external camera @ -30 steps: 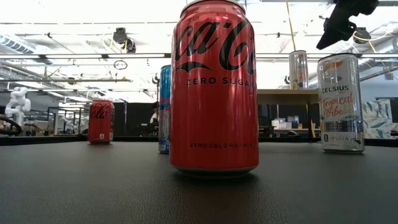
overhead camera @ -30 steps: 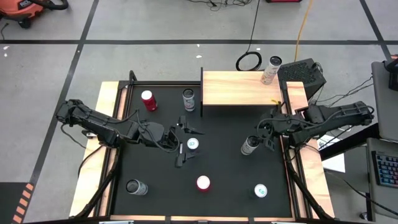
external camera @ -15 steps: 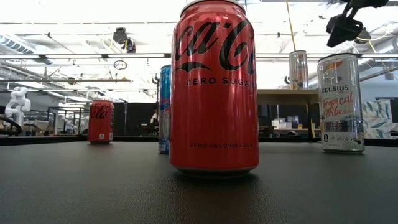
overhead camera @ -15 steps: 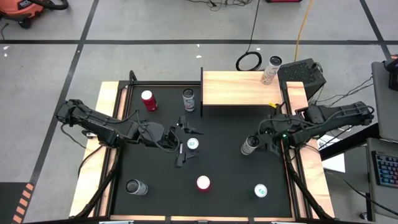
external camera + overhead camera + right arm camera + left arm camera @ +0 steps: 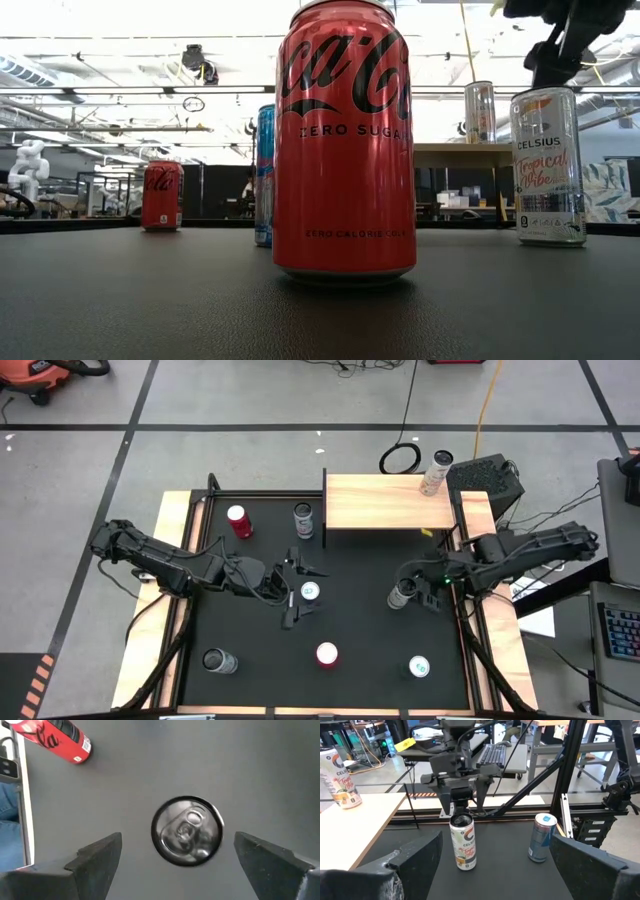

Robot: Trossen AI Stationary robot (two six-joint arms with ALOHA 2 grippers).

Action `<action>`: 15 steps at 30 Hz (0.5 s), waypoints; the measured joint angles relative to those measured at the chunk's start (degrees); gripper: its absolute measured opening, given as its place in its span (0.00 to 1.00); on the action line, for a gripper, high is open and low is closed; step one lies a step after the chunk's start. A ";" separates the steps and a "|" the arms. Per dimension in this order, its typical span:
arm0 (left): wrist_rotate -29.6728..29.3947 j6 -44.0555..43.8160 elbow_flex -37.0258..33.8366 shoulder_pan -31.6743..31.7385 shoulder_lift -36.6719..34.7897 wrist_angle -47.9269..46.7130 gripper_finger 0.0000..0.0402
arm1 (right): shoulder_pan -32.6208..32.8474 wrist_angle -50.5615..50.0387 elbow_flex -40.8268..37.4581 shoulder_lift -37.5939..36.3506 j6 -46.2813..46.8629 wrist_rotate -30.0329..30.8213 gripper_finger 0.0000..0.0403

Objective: Place canned beverage on shelf
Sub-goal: Put the white-yellow soda can on the shelf aligned with the other white-yellow soda can

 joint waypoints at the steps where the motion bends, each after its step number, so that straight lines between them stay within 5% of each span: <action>1: 0.01 0.00 0.00 0.00 0.00 0.02 0.92 | 0.00 0.35 0.01 0.76 0.00 -0.02 0.92; 15: 0.01 0.02 0.00 0.00 -0.02 0.04 0.92 | 0.00 -1.02 0.02 12.77 1.51 1.76 0.92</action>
